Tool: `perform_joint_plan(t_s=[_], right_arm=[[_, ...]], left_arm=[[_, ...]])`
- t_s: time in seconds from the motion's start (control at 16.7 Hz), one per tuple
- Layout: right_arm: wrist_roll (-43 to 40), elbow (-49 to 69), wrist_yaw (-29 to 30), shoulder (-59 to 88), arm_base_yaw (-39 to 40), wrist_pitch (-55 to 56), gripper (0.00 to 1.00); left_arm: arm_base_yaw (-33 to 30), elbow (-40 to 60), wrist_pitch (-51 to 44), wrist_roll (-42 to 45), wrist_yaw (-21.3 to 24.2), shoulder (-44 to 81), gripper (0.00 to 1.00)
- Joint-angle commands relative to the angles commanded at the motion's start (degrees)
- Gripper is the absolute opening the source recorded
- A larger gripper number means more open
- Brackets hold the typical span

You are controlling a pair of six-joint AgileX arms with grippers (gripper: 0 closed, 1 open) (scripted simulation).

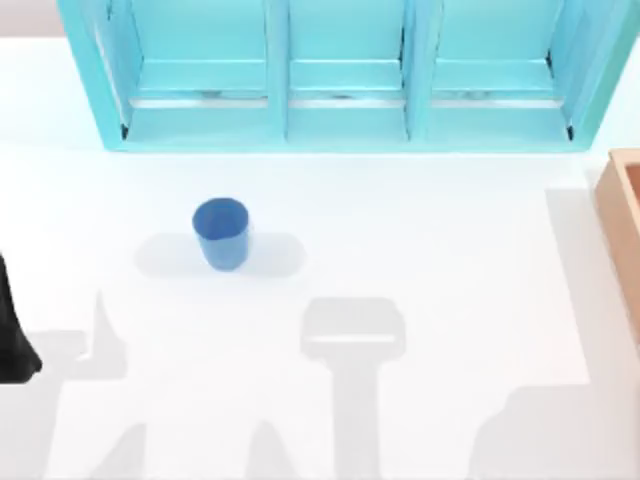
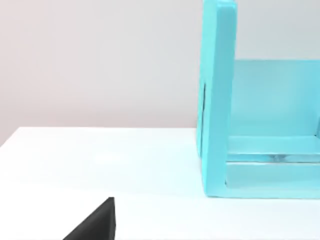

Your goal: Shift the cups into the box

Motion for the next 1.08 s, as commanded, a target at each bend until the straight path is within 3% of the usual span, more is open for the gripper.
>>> perform_joint_plan(t_s=[0.24, 0.66, 0.84, 1.08], right_arm=[[-0.1, 8.8, 0.0, -0.2, 0.1, -8.6, 1.0], [0.6, 10.1, 0.2, 0.5, 0.9, -9.4, 1.0], [5.9, 15.6, 2.0, 6.0, 6.2, -10.3, 1.0], [20.0, 31.4, 6.3, 21.2, 20.5, -11.9, 1.0]], left_arm=[[0.0, 0.0, 0.0, 0.0, 0.0, 0.0, 1.0], [0.0, 0.0, 0.0, 0.0, 0.0, 0.0, 1.0], [0.0, 0.0, 0.0, 0.0, 0.0, 0.0, 1.0], [0.0, 0.0, 0.0, 0.0, 0.0, 0.0, 1.0]])
